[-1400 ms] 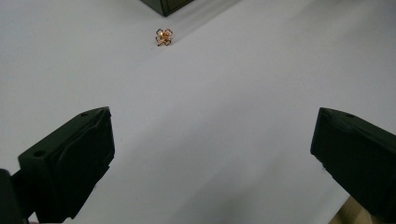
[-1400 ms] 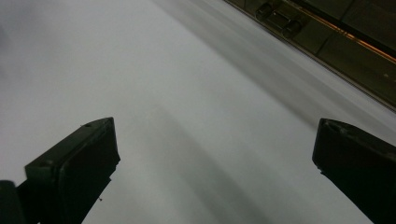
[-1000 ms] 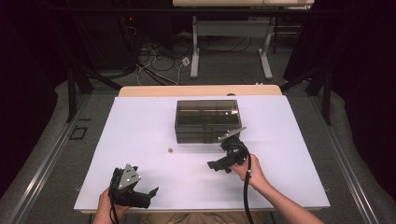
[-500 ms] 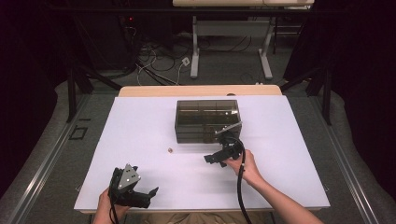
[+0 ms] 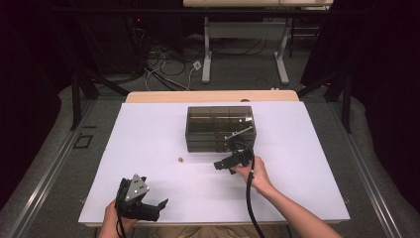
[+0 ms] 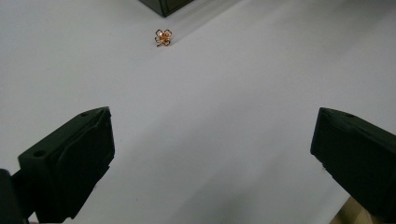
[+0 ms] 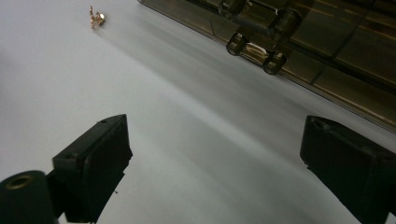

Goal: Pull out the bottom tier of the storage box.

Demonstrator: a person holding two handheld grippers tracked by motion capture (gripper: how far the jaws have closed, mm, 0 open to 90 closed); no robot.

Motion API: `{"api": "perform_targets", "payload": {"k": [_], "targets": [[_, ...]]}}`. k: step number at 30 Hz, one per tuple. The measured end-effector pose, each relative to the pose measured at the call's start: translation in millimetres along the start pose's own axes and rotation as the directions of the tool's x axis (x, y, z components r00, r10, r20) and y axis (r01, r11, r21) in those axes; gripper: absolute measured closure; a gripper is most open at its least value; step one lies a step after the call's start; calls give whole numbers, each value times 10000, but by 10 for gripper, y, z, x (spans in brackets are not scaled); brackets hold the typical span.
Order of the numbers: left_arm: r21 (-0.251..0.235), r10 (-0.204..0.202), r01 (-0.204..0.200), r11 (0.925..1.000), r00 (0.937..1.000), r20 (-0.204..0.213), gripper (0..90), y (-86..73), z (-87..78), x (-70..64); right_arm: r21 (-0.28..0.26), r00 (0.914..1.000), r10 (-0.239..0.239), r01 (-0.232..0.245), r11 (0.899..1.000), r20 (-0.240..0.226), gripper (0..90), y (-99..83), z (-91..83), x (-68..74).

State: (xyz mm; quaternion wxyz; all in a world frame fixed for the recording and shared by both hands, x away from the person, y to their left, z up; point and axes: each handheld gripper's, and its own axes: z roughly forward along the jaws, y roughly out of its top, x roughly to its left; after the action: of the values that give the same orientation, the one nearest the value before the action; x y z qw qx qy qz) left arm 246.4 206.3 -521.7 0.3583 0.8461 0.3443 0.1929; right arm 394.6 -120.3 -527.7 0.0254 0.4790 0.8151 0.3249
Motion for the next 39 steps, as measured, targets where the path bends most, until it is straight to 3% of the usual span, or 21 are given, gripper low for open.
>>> {"api": "perform_targets", "payload": {"k": [1, 3, 4, 6, 7, 9, 11, 12, 15, 19, 27, 29, 30, 31, 34, 35, 36, 38, 39], "targets": [[-57, 8, -9, 10000, 10000, -60, 0, -2, 5, 0, 306, 9997, -172, 167, 9994, 190, 88, 17, -8, -10], [-56, 3, -3, 10000, 10000, -48, 0, -2, 6, 1, 359, 10000, 40, -42, 9993, 55, 103, 38, 3, 5], [-54, 5, -5, 10000, 10000, -49, 0, -2, 5, 0, 448, 9997, 44, -56, 9990, 258, 112, 49, 8, 5], [-8, 20, -20, 10000, 10000, 2, 0, -1, 3, 2, 267, 9995, 274, -279, 9993, 158, 123, 68, 36, 19], [-20, 25, -25, 10000, 10000, -8, 0, -3, 6, 1, 459, 9996, 207, -216, 9987, 193, 136, 81, 37, 12], [-20, 26, -26, 10000, 10000, -1, 0, -4, 7, 3, 576, 9979, 597, -610, 9965, 254, 153, 110, 59, 30], [-23, 24, -24, 10000, 10000, 4, 0, -4, 6, 4, 641, 9977, 600, -619, 9960, 320, 160, 114, 58, 29], [-19, 45, -45, 10000, 10000, 12, 0, -4, 6, 5, 383, 9980, 576, -585, 9976, 242, 171, 116, 82, 23], [-22, 29, -29, 10000, 10000, 0, 0, -3, 6, 2, 1127, 9946, 831, -898, 9896, 626, 210, 154, 68, 28], [-32, 24, -24, 10000, 10000, 41, 0, -3, 8, 1, 828, 9931, 956, -1011, 9914, 680, 237, 173, 105, 22], [14, 35, -35, 10000, 10000, 87, 0, -2, 11, 0, 1063, 9847, 1418, -1524, 9826, 1012, 334, 230, 156, 31], [-2, 3, -3, 10000, 10000, 86, 0, -3, 11, -1, 850, 9849, 1450, -1531, 9845, 948, 343, 228, 173, 27], [-2, 1, -1, 10000, 10000, 91, 0, -3, 11, -1, 952, 9800, 1705, -1803, 9790, 1027, 359, 239, 172, 38], [-20, -7, 8, 10000, 9999, 106, 0, -4, 12, 0, 973, 9820, 1597, -1695, 9807, 1004, 367, 246, 181, 25], [-5, -11, 11, 10000, 9999, 117, 0, -5, 12, 1, 1199, 9754, 1937, -2059, 9712, 1055, 394, 260, 192, 24], [0, 15, -15, 10000, 9999, 121, 0, -4, 14, 1, 611, 9733, 2131, -2186, 9739, 856, 420, 241, 228, 5], [0, 15, -15, 10000, 9999, 121, 0, -4, 14, 1, 611, 9733, 2131, -2186, 9739, 856, 420, 241, 228, 5], [-25, 9, -9, 10000, 9999, 139, 0, -5, 12, 0, 1137, 9656, 2303, -2439, 9631, 1207, 444, 270, 199, 11], [-20, 9, -9, 10000, 9999, 136, 0, -5, 12, -1, 1022, 9674, 2232, -2356, 9665, 1194, 445, 267, 209, 0]]}}
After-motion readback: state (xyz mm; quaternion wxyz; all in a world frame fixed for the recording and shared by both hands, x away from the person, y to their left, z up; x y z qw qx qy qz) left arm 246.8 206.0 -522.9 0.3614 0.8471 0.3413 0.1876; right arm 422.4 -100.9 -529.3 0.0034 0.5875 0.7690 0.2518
